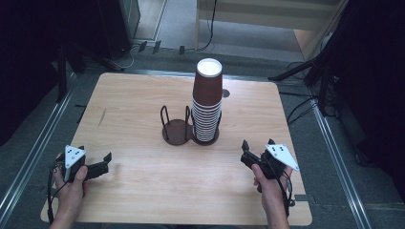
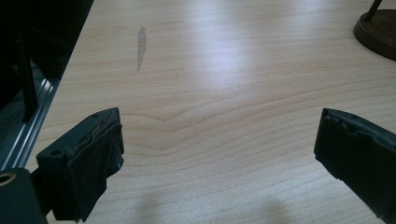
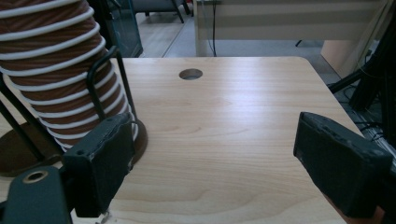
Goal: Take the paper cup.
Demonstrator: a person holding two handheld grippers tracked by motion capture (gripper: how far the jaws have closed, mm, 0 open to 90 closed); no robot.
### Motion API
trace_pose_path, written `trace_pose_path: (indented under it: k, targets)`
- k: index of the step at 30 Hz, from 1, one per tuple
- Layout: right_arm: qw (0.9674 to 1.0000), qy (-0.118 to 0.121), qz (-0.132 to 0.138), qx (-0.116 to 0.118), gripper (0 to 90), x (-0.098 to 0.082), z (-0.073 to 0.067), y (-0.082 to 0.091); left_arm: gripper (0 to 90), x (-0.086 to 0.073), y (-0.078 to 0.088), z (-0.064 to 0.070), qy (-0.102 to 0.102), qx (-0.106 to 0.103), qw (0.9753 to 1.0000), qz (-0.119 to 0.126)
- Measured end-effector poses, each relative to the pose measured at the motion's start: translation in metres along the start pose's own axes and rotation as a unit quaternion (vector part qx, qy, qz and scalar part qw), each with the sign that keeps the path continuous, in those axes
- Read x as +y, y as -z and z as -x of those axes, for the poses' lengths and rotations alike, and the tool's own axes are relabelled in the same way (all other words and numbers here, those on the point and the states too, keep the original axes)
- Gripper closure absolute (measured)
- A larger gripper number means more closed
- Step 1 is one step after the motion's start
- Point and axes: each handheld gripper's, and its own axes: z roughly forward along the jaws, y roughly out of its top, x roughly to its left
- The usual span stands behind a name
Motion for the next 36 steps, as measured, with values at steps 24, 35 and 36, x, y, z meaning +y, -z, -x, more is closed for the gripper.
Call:
trace_pose_path:
  k: [24,35,36]
  targets:
    - [0.9984,0.022,0.027,0.045,4.3,0.046,-0.054,-0.011,2.3,0.0,-0.001,0.002,-0.005,0.001,1.0,0.0]
    - [0.9972,0.027,0.033,0.061,4.3,0.06,-0.075,-0.018,2.3,0.0,-0.001,0.002,-0.005,0.001,1.0,-0.001]
    - [0.9973,0.025,0.031,0.062,4.3,0.061,-0.077,-0.018,2.3,0.0,-0.001,0.002,-0.006,0.001,1.0,-0.001]
